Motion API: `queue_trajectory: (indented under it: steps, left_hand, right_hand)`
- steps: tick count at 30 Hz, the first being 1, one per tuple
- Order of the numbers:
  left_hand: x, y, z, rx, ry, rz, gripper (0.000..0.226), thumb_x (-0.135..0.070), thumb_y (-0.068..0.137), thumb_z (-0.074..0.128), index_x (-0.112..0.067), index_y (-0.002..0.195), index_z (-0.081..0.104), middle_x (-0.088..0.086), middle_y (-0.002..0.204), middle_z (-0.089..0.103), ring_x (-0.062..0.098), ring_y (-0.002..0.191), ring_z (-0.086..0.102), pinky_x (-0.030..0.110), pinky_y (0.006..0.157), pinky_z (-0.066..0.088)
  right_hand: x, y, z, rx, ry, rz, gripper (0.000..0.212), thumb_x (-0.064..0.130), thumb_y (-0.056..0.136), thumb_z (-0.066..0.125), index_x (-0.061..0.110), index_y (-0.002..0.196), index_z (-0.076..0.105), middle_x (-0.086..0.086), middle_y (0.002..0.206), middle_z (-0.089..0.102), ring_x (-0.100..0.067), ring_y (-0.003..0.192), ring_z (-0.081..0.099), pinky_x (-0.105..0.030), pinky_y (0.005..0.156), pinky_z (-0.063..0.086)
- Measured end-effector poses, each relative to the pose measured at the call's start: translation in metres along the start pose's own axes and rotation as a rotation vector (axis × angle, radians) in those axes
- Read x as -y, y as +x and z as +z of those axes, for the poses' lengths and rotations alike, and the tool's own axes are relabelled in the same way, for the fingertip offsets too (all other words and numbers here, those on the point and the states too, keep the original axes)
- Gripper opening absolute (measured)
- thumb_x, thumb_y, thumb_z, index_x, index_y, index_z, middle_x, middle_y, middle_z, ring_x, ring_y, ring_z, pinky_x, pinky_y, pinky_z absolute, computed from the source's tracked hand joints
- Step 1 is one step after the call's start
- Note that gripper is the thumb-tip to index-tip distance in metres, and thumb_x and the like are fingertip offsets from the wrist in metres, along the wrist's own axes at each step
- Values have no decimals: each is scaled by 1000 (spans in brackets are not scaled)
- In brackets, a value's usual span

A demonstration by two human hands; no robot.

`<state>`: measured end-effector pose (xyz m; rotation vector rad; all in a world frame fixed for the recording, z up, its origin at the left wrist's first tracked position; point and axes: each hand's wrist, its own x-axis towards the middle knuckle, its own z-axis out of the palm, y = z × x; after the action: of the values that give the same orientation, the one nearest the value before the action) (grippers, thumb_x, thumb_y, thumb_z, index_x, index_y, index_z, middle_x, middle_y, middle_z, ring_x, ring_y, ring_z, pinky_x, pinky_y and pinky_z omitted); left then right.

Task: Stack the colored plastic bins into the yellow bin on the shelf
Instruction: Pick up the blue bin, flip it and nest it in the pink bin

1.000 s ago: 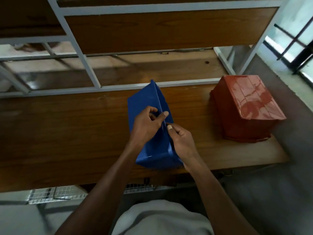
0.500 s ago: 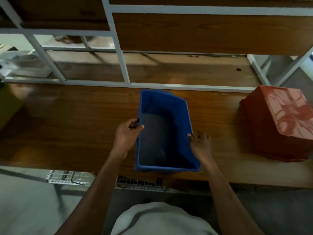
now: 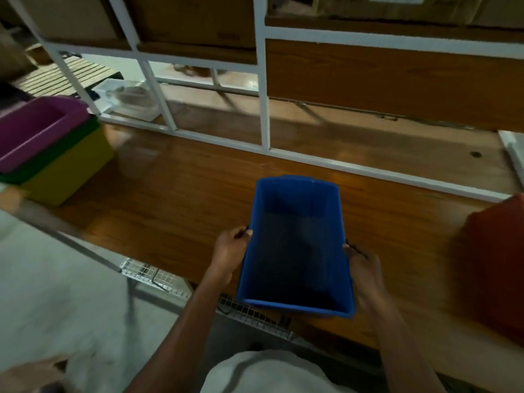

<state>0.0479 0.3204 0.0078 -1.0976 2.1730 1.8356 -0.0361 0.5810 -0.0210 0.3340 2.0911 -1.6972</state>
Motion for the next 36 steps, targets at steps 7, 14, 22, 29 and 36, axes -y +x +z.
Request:
queue_trajectory:
  steps: [7,14,22,29,36]
  left_hand:
    - [8,-17,-3,-95,-103,6,20,-27,106,56,-25,114,74,3,106,77,25,101,73,38,81,59]
    - [27,-43,-14,-309,-261,-9,23,-26,104,59,-29,124,71,1,105,75,19,89,68,33,70,53]
    - [55,-65,-66,-461,-346,28,25,-25,105,57,-29,126,72,-2,114,75,21,104,69,41,85,60]
    - [69,-65,-162,-549,-387,70,28,-23,106,57,-24,129,72,-3,115,75,18,103,69,29,73,56]
    - [73,-53,-289,-590,-357,123,30,-27,106,57,-26,133,71,-3,121,74,18,107,69,32,81,58]
  right_hand:
    - [14,2,-5,102,-16,-32,26,28,109,51,21,122,73,-4,108,78,-23,96,75,-38,72,57]
    - [39,-8,8,272,-89,-92,25,31,108,51,28,121,71,1,110,76,-19,97,74,-42,76,60]
    - [58,-17,65,420,-189,-143,23,35,109,50,34,120,70,6,106,76,-14,94,74,-32,70,55]
    - [75,-39,176,467,-181,-182,21,34,107,53,32,108,74,9,96,79,-15,89,75,-35,69,55]
    - [95,-61,296,504,-130,-253,22,26,107,56,24,108,77,-1,104,80,-27,99,76,-52,86,62]
